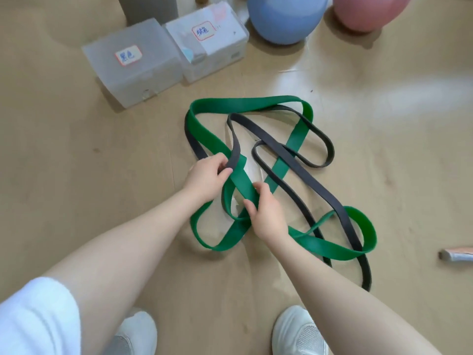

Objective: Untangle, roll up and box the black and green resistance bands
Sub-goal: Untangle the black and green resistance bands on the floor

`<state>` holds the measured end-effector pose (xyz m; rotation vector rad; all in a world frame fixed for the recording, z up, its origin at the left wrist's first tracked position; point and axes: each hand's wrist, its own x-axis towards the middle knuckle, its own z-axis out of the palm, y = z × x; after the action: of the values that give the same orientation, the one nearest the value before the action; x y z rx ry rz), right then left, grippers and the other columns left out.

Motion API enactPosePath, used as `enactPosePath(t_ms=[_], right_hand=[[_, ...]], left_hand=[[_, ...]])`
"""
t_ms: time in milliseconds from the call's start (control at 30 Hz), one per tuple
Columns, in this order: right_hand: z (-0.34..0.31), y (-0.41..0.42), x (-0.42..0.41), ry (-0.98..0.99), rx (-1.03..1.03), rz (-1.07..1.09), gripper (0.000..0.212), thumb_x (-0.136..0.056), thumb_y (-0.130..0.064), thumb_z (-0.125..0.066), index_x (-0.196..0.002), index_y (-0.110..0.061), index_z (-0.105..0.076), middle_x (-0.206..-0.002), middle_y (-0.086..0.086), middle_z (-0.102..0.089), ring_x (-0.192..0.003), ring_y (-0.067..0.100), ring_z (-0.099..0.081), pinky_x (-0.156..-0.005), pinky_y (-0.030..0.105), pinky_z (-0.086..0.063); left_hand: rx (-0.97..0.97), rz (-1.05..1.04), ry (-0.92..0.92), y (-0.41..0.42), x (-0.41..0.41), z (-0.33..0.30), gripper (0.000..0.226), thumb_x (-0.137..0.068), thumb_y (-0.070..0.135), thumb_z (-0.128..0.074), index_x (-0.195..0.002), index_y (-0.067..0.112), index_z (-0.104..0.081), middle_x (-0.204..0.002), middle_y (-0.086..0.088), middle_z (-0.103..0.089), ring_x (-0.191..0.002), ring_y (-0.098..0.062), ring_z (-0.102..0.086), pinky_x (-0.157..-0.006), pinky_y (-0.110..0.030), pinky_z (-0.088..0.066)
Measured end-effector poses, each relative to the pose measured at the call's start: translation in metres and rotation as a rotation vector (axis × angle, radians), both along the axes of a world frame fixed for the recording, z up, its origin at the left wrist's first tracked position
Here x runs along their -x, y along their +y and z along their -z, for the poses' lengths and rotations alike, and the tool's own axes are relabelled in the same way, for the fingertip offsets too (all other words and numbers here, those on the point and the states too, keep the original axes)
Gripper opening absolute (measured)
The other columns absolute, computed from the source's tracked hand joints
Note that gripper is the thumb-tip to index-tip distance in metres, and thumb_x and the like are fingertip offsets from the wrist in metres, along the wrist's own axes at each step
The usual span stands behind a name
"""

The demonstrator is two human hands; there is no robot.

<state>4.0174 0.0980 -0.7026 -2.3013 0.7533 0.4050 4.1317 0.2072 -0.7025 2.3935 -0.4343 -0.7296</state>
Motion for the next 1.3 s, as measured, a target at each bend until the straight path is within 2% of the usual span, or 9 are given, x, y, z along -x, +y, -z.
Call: enactPosePath(t_ms=[300, 500, 633, 700, 900, 1033, 1167, 1233, 1300], right_hand=[[-0.027, 0.049, -0.030, -0.082, -0.188, -0.340, 0.046, -0.089, -0.032, -0.058, -0.131, -0.017, -0.047, -0.125, 0.003, -0.060, -0.116, 0.021, -0.054, -0.097, 0.032, -0.040], [-0.090, 0.003, -0.043, -0.256, -0.044, 0.056, 0.021, -0.084, -0.027, -0.066, -0.096, -0.014, -0.055, -0.094, 0.001, -0.060, -0.083, 0.017, -0.057, -0.075, 0.034, -0.047], [-0.104, -0.034, -0.049, -0.273, 0.088, -0.538, 0.059, -0.083, -0.009, -0.063, -0.136, -0.024, -0.044, -0.147, 0.004, -0.034, -0.128, 0.027, -0.036, -0.105, 0.039, -0.036], [-0.103, -0.032, -0.050, -0.210, 0.111, -0.817, 0.048, -0.085, -0.015, -0.061, -0.131, -0.025, -0.051, -0.150, 0.002, -0.032, -0.137, 0.027, -0.025, -0.112, 0.043, -0.025], [-0.077, -0.036, -0.028, -0.042, 0.483, -1.061, 0.025, -0.085, -0.039, -0.059, -0.101, -0.020, -0.065, -0.102, -0.002, -0.068, -0.119, 0.022, -0.052, -0.116, 0.037, 0.000], [-0.054, -0.040, -0.010, -0.062, 0.689, -1.109, 0.017, -0.064, -0.018, -0.078, -0.075, -0.016, -0.066, -0.069, 0.001, -0.064, -0.075, 0.024, -0.067, -0.104, 0.047, -0.037], [-0.056, -0.010, 0.007, 0.274, 0.363, -0.700, 0.018, -0.097, -0.026, -0.040, -0.109, -0.011, -0.041, -0.095, 0.009, -0.056, -0.083, 0.032, -0.060, -0.071, 0.042, -0.052], [-0.055, 0.023, 0.020, 0.320, 0.082, -0.486, 0.031, -0.097, -0.027, -0.041, -0.123, -0.010, -0.037, -0.111, 0.014, -0.058, -0.098, 0.032, -0.058, -0.078, 0.036, -0.046], [-0.061, 0.062, 0.031, 0.393, -0.281, -0.489, 0.051, -0.097, -0.028, -0.045, -0.141, -0.011, -0.027, -0.134, 0.014, -0.049, -0.120, 0.027, -0.049, -0.095, 0.030, -0.037]], left_hand=[[0.185, 0.014, -0.051, 0.063, -0.029, -0.078, 0.022, -0.085, 0.016, -0.063, -0.107, 0.018, -0.063, -0.099, 0.006, -0.062, -0.088, -0.010, -0.054, -0.078, -0.020, -0.036], [0.211, 0.227, -0.144, 0.075, -0.017, -0.116, 0.023, -0.083, 0.016, -0.066, -0.106, 0.014, -0.068, -0.099, 0.000, -0.065, -0.089, -0.015, -0.058, -0.081, -0.021, -0.039], [0.301, 0.359, -0.228, 0.069, 0.001, -0.118, 0.019, -0.080, 0.030, -0.058, -0.096, 0.026, -0.069, -0.087, 0.007, -0.062, -0.073, -0.012, -0.057, -0.072, -0.031, -0.046], [0.327, 0.380, -0.280, 0.065, 0.009, -0.113, 0.016, -0.081, 0.032, -0.055, -0.093, 0.033, -0.064, -0.088, 0.013, -0.058, -0.074, -0.004, -0.052, -0.074, -0.029, -0.040], [0.222, 0.531, -0.385, 0.084, 0.025, -0.085, 0.021, -0.082, 0.026, -0.055, -0.091, 0.025, -0.075, -0.078, 0.007, -0.063, -0.062, -0.009, -0.052, -0.071, -0.028, -0.037], [0.080, 0.652, -0.503, 0.097, 0.035, -0.071, 0.022, -0.070, 0.008, -0.065, -0.084, 0.022, -0.072, -0.069, 0.006, -0.059, -0.050, -0.015, -0.051, -0.053, -0.022, -0.042], [-0.115, 0.660, -0.622, 0.102, 0.031, -0.069, 0.024, -0.060, -0.001, -0.062, -0.073, 0.018, -0.064, -0.062, 0.000, -0.049, -0.050, -0.019, -0.038, -0.051, -0.024, -0.029], [-0.178, 0.635, -0.631, 0.115, 0.021, -0.065, 0.018, -0.065, 0.006, -0.045, -0.068, 0.015, -0.060, -0.064, -0.005, -0.050, -0.053, -0.022, -0.050, -0.053, -0.027, -0.036], [-0.318, 0.623, -0.583, 0.136, 0.010, -0.058, 0.009, -0.064, 0.005, -0.062, -0.070, 0.011, -0.059, -0.073, -0.011, -0.055, -0.066, -0.028, -0.057, -0.060, -0.034, -0.046]])
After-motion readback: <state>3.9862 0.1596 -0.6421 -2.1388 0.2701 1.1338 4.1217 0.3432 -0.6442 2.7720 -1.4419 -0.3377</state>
